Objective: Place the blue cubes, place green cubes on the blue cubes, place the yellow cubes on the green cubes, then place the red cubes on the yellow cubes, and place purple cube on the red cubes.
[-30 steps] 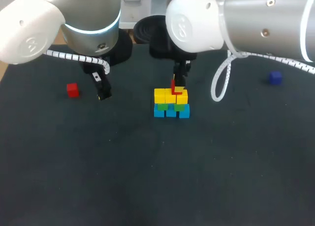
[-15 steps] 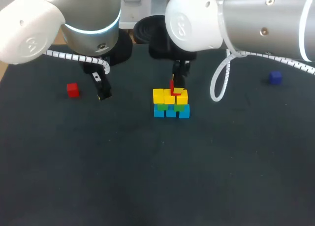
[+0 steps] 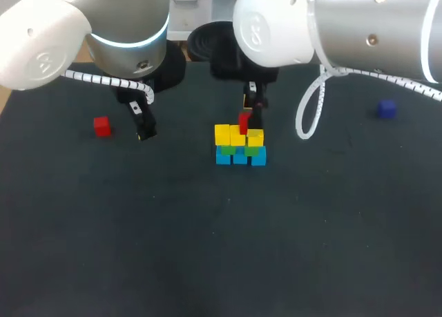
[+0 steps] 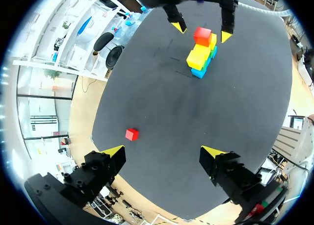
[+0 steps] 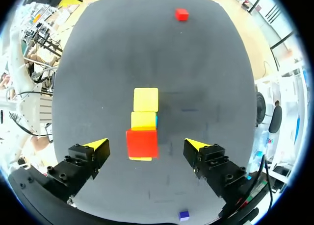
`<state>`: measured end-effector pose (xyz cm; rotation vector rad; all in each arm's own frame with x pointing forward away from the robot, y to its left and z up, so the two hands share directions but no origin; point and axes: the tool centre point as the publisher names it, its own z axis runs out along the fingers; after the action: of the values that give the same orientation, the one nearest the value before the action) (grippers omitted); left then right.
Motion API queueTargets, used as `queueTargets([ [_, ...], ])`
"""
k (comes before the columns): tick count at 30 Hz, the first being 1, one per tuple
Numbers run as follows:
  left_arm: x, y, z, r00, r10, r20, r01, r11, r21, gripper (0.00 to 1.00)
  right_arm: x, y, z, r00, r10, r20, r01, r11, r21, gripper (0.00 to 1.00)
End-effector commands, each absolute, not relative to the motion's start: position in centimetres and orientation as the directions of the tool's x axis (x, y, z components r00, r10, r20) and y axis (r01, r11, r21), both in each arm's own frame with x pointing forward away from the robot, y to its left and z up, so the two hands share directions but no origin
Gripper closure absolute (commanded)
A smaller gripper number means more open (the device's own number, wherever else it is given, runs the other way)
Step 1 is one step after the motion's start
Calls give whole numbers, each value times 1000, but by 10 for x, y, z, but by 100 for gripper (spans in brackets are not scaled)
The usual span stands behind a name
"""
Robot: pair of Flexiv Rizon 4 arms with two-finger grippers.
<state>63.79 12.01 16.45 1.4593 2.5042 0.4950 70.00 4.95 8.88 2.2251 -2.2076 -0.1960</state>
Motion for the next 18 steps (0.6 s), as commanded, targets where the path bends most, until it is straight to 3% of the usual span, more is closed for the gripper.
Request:
queueTargets([
  [1, 638, 120, 165, -491, 871, -4, 804, 455, 382, 0, 693, 46, 102, 1, -996, -92, -998, -6, 60, 0],
  [18, 638, 120, 165, -491, 871, -4, 804, 455, 382, 0, 686, 27, 169, -45, -993, -110, -992, 57, -108, 0],
])
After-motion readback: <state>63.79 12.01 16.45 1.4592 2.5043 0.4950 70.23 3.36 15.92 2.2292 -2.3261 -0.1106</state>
